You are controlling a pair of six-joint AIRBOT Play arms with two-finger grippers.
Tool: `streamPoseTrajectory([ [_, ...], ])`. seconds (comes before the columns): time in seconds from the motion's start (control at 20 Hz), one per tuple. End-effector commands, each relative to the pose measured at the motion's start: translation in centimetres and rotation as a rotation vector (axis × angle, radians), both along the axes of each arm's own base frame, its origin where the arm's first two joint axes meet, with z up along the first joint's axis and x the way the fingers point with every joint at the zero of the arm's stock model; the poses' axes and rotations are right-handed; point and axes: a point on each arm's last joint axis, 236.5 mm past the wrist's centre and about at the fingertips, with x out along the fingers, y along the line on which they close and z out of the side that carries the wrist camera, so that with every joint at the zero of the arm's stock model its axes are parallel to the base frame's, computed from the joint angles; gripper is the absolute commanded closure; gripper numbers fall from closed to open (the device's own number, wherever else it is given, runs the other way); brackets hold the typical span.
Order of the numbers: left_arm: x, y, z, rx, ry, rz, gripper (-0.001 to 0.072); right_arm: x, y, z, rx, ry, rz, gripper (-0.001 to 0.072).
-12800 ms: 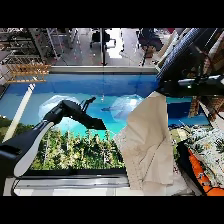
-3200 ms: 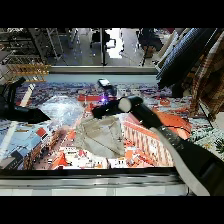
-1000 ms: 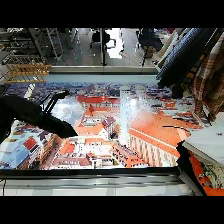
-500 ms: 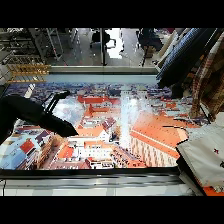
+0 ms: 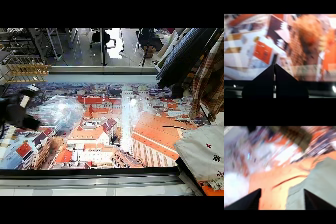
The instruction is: Fold the clothes and pants, and hang the long-sleeved shirts on hangers.
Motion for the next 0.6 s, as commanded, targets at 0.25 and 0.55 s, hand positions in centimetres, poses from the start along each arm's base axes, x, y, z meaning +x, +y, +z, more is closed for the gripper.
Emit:
streamPoseTrajectory([
  [0.25,1.8,5.6,9.0,0.074,-0.453,0.251,0.0690,8.8,15.0,-11.4,-0.331,0.122,0.469,0.0695],
  [0.55,1.9,5.5,8.9,0.074,-0.451,0.250,0.0690,13.8,12.5,-5.5,-0.452,-0.161,0.305,0.0696],
])
